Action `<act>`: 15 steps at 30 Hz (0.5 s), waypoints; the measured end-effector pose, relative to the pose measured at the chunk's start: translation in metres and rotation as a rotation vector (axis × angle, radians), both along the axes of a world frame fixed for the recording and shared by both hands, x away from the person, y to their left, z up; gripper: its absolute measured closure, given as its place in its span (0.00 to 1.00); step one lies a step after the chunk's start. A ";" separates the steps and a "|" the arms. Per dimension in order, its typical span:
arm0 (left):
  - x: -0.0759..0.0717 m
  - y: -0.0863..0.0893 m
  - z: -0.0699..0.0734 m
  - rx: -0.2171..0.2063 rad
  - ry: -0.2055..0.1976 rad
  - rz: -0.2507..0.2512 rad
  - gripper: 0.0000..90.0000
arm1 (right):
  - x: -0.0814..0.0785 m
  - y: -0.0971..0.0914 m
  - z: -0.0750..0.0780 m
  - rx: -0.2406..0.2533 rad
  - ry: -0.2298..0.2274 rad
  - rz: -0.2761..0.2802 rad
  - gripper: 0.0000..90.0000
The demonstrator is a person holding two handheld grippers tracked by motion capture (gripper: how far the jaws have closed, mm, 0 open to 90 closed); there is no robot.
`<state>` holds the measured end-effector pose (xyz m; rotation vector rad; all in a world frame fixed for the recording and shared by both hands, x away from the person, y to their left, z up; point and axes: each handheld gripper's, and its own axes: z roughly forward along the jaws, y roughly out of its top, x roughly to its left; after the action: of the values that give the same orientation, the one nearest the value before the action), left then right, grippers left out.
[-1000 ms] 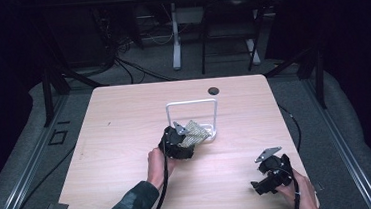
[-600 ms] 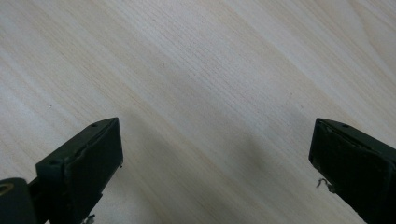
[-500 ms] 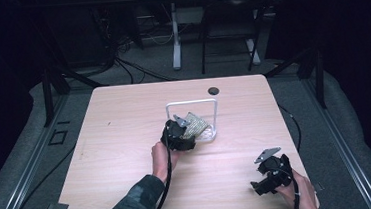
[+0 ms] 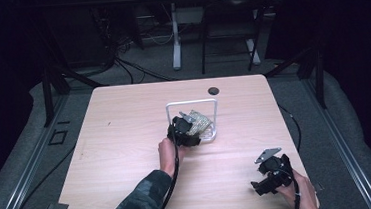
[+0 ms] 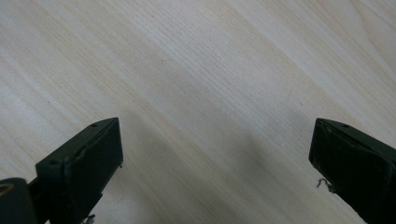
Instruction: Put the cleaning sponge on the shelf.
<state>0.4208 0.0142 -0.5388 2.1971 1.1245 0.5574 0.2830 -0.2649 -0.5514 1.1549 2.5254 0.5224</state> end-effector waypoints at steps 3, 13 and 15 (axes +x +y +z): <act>0.004 -0.002 -0.003 0.002 0.011 0.010 0.36 | 0.000 0.000 0.000 -0.004 0.004 0.003 0.02; 0.010 -0.006 -0.011 0.016 0.040 0.025 0.32 | 0.000 0.001 -0.001 -0.007 0.005 0.001 0.02; 0.009 -0.008 -0.011 0.021 0.042 0.023 0.30 | 0.000 0.000 -0.001 -0.011 0.007 0.002 0.02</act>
<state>0.4300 0.0066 -0.5501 2.2256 1.1714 0.5377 0.2827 -0.2647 -0.5524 1.1527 2.5321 0.5059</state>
